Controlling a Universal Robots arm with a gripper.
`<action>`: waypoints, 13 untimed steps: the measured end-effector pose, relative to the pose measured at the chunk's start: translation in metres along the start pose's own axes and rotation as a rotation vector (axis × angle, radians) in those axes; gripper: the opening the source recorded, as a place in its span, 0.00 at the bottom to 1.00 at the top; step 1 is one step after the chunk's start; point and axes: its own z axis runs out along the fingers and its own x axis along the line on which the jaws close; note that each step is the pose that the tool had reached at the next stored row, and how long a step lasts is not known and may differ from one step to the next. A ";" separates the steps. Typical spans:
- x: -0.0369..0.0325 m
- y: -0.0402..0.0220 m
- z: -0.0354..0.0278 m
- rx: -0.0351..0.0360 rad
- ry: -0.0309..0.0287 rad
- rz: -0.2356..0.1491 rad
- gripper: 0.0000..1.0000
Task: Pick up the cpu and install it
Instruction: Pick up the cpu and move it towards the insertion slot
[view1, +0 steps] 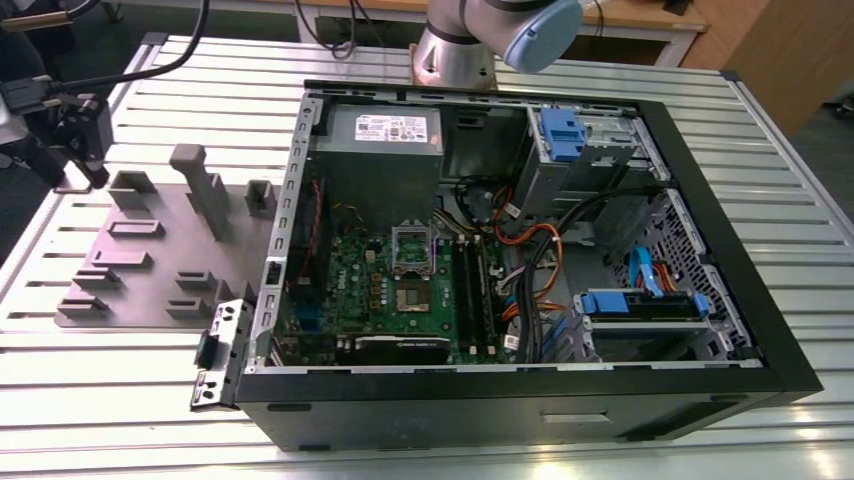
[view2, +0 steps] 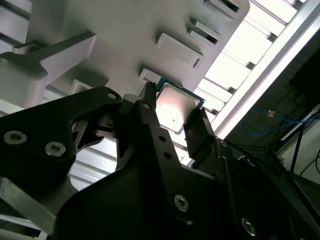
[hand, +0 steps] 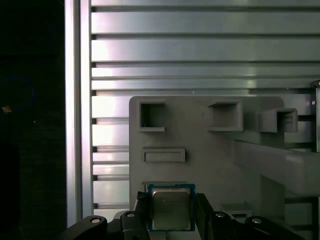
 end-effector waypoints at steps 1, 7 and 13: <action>0.0000 0.0000 -0.0009 0.0002 0.0002 0.000 0.47; -0.0001 0.0001 -0.0046 -0.0001 -0.0003 0.000 0.47; -0.0001 0.0001 -0.0060 0.0000 0.0000 0.000 0.47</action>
